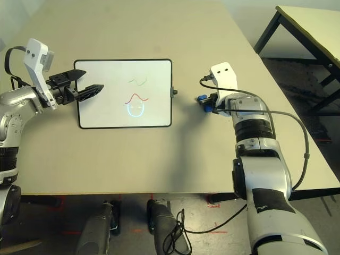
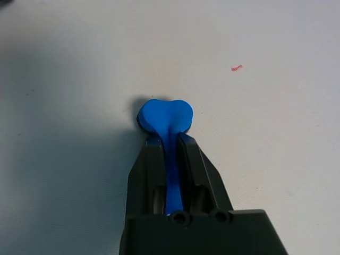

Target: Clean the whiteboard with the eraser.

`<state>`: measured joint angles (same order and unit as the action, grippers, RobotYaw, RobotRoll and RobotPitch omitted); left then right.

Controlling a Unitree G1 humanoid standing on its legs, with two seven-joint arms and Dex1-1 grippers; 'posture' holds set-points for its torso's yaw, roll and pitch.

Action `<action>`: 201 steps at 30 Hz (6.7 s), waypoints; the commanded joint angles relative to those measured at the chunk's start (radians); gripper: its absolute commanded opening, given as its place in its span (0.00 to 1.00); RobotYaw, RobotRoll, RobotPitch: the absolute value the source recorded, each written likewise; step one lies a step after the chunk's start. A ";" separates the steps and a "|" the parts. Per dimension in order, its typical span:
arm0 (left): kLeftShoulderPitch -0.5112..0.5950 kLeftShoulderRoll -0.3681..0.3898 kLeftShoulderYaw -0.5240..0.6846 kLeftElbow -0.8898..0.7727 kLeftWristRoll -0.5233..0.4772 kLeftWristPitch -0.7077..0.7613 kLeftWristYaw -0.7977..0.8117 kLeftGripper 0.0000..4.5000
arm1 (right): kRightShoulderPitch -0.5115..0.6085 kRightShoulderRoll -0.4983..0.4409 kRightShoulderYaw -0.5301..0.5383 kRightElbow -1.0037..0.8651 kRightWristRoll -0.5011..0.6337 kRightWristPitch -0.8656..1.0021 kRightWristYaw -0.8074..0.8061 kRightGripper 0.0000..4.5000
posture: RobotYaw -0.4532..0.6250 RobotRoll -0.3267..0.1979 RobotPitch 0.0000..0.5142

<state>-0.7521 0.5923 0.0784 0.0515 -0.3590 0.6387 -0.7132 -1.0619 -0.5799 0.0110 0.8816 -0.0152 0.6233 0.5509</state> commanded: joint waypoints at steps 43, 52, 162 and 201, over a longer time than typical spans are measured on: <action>-0.019 0.003 -0.021 0.008 0.009 -0.014 -0.010 1.00 | 0.182 0.369 0.051 -0.779 0.208 0.205 -0.163 0.02 | 0.50 0.62 0.43; -0.010 0.014 -0.040 -0.003 0.008 0.015 -0.032 1.00 | 0.167 0.369 0.097 -0.764 0.187 0.258 -0.164 0.01 | 0.49 0.62 0.46; 0.021 0.014 -0.055 -0.088 -0.046 0.161 -0.036 1.00 | 0.136 0.436 0.100 -0.763 0.165 0.239 -0.205 0.00 | 0.50 0.62 0.50; 0.028 0.007 -0.058 -0.105 -0.052 0.179 -0.033 1.00 | 0.049 0.463 0.054 -0.635 0.162 0.098 -0.240 0.00 | 0.50 0.62 0.51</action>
<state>-0.7386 0.6006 0.0263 -0.0366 -0.4026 0.8059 -0.7442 -1.0389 -0.1268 0.0479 0.2447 0.1508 0.7077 0.3074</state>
